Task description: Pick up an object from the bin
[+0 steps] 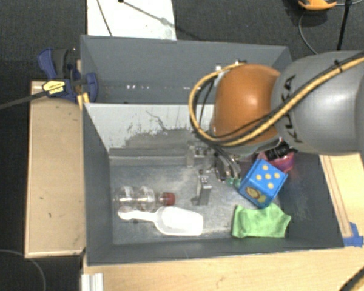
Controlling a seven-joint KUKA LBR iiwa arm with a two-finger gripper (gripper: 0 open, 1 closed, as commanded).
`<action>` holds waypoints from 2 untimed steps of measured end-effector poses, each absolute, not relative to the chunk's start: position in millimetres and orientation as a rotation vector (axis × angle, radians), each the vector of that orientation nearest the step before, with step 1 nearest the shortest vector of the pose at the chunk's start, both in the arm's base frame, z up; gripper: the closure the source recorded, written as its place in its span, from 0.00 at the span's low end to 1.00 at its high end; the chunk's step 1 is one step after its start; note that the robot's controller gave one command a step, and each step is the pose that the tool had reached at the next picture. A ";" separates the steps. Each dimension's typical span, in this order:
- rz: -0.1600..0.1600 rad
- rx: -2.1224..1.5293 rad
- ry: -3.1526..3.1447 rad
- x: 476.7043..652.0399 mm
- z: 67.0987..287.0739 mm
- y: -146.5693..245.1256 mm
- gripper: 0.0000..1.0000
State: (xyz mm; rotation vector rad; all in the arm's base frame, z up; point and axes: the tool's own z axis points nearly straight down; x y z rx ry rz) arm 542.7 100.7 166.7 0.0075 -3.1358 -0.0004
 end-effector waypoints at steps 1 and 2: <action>-0.002 0.002 -3.144 544.6 171.3 100.1 0.00; -0.002 0.159 -3.144 537.7 111.5 152.3 0.00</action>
Offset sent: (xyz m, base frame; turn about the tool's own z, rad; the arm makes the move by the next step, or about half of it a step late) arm -0.0123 0.0858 -0.0967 -0.1550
